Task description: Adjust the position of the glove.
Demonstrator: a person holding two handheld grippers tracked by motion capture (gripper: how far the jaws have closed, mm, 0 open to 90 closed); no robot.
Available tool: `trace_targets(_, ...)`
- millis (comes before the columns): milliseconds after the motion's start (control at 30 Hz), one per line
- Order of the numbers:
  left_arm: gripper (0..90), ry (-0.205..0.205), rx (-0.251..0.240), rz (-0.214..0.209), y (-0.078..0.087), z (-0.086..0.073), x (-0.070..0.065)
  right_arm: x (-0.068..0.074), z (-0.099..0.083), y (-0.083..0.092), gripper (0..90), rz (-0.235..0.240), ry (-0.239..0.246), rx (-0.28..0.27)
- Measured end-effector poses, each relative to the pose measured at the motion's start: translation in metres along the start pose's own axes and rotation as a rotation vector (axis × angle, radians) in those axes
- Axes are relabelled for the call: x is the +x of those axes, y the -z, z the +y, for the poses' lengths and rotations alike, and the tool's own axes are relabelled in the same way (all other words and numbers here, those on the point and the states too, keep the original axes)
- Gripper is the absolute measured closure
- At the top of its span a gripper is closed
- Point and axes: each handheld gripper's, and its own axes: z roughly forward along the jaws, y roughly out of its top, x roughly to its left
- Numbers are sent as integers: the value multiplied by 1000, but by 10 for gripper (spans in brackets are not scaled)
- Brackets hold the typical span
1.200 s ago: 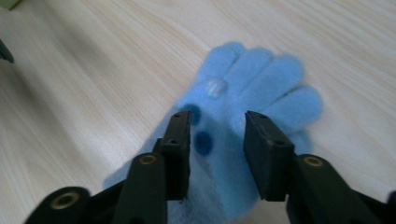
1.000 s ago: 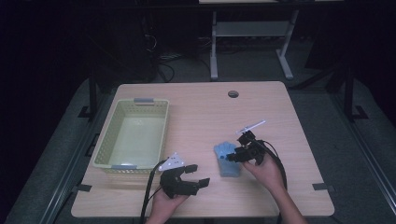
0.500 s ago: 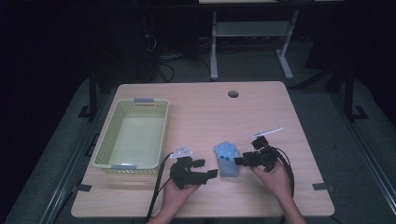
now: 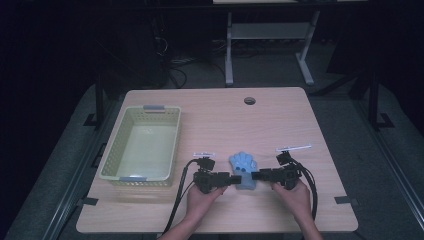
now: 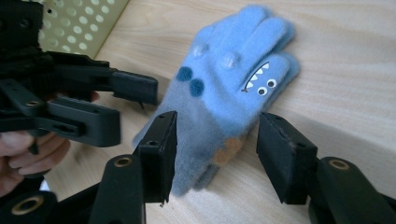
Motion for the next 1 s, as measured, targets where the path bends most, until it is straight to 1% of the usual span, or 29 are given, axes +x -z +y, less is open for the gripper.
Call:
trace_targets(33, 337, 4, 3, 4, -1, 1, 0, -1, -1, 0, 483, 7, -11, -4)
trace_targets(100, 365, 39, 3, -11, -3, 2, 1, -3, -3, -1, 489, 24, -29, -22)
trace_targets(133, 371, 53, 6, -12, -4, 3, 3, -3, -4, -1, 489, 27, -41, -23)
trace_targets(167, 377, 60, 10, -7, -5, 4, 4, -4, -6, -3, 491, 28, -41, -31)
trace_targets(200, 382, 56, 14, -3, -6, 4, 4, -4, -7, -4, 494, 30, -53, -27)
trace_targets(233, 386, 52, 21, 2, -7, 3, 3, -5, -8, -6, 498, 29, -48, -32)
trace_targets(267, 399, 41, 27, 5, -8, 3, 2, -6, -9, -7, 501, 28, -61, -24)
trace_targets(300, 409, 41, 27, 5, -8, 3, 2, -6, -9, -7, 501, 28, -61, -24)
trace_targets(333, 409, 36, 37, 8, -9, 2, 2, -8, -10, -9, 507, 33, -77, -18)
trace_targets(367, 414, 37, 41, 3, -9, 2, 2, -9, -11, -10, 511, 36, -79, -21)
trace_targets(500, 450, 46, 42, -9, -10, 2, 4, -11, -12, -12, 527, 49, -95, -25)
trace_targets(567, 496, 56, 47, -22, -11, 2, 7, -12, -14, -13, 545, 62, -104, -30)
trace_targets(667, 534, 56, 52, -26, -12, 2, 8, -12, -14, -14, 561, 68, -109, -32)
trace_targets(767, 572, 77, 57, -48, -13, 1, 11, -12, -15, -16, 580, 73, -115, -39)
trace_targets(800, 583, 77, 56, -51, -14, 1, 11, -11, -16, -16, 586, 73, -118, -40)
trace_targets(967, 595, 88, 56, -58, -14, 1, 12, -10, -17, -17, 604, 70, -125, -46)
trace_targets(1000, 598, 93, 50, -64, -15, 0, 13, -10, -18, -18, 621, 81, -135, -49)
